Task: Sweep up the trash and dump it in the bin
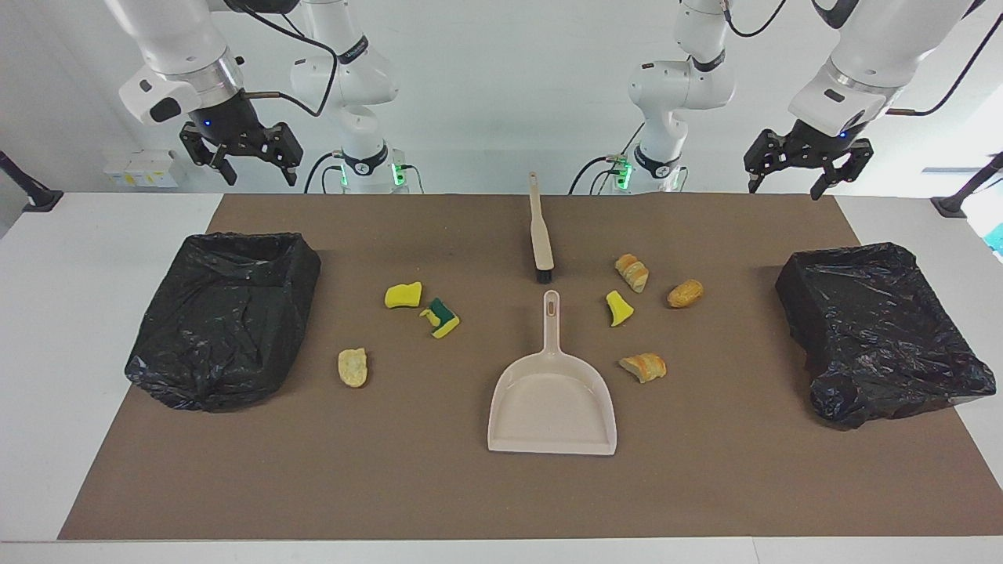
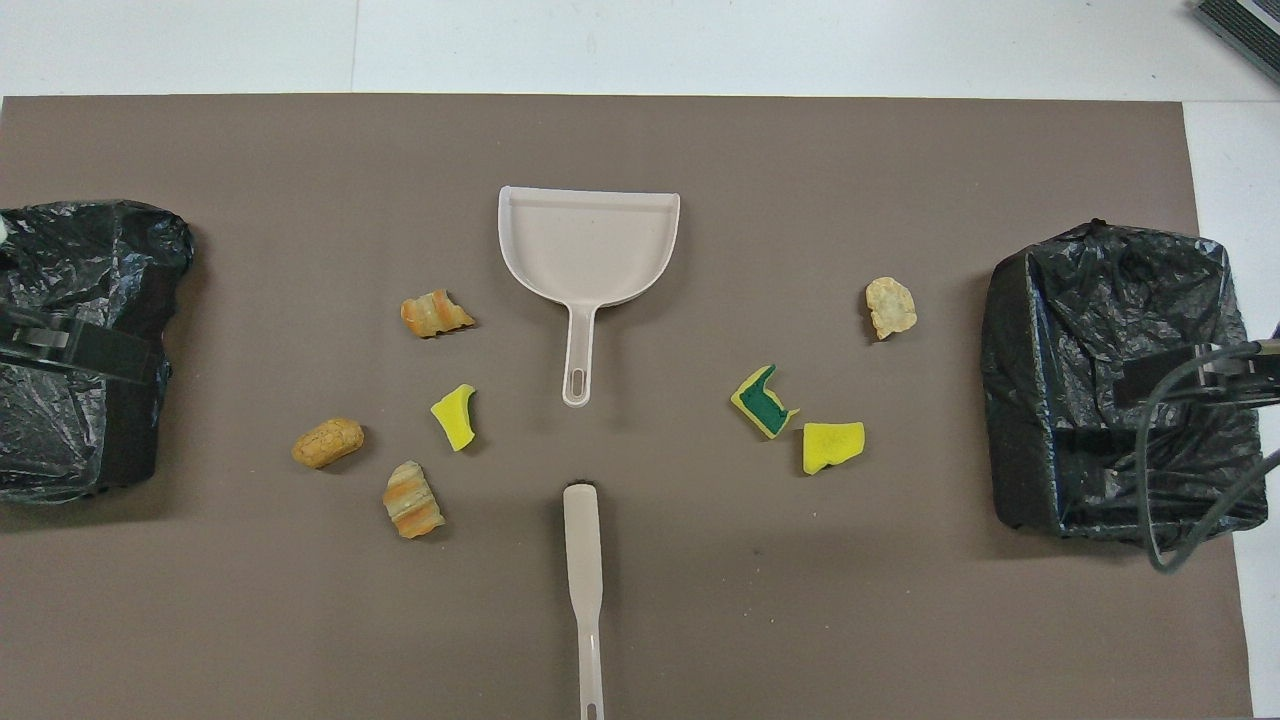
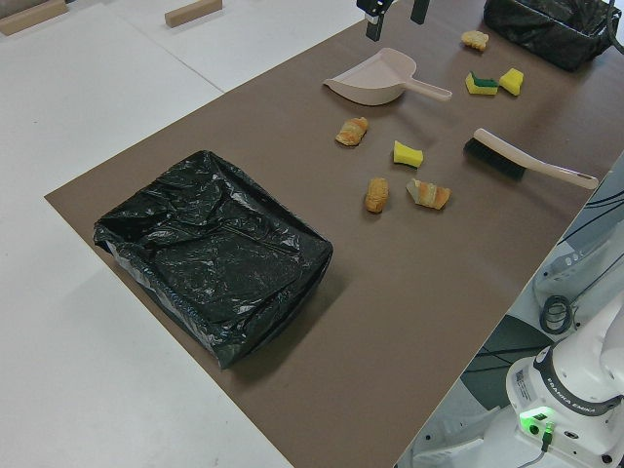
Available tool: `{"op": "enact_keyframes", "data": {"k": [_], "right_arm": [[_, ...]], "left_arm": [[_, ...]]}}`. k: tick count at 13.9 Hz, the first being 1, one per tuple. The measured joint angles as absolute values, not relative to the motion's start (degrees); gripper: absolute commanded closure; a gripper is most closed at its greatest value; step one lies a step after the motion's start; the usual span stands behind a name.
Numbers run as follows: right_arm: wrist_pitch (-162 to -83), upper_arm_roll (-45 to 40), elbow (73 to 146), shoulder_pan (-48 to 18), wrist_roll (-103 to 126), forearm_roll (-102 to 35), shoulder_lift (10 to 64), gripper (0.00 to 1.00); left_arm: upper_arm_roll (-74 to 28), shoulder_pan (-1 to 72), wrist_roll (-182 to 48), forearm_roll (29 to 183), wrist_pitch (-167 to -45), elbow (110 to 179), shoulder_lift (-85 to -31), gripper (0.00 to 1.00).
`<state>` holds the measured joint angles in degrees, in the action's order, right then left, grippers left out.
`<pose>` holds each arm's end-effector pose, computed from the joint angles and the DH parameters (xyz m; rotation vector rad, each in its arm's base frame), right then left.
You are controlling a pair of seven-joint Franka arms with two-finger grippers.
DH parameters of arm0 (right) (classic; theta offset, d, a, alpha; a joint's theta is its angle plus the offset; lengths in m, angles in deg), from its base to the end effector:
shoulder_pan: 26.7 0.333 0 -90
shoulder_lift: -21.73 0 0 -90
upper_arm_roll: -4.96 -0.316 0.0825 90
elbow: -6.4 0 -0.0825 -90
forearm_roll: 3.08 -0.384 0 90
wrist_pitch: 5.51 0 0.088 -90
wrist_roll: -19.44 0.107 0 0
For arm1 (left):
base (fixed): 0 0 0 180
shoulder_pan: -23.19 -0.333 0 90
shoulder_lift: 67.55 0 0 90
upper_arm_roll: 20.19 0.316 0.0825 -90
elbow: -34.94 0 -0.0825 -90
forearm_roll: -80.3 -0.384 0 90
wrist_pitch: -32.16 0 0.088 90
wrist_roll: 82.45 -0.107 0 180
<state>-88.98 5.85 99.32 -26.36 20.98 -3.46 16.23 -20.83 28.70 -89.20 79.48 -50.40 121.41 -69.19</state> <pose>0.5121 -0.0046 0.6423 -3.1317 0.0561 0.1081 0.5292 -0.0554 0.6576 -3.1071 0.3488 0.0621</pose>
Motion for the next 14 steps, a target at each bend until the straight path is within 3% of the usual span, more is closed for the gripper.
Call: {"op": "enact_keyframes", "data": {"k": [14], "right_arm": [[-96.6,5.0,102.9,-24.1,23.7,-3.7,16.4,0.00]], "left_arm": [[-20.2,28.1,-89.2,79.5,-50.3,121.4,-69.2,0.00]]}}
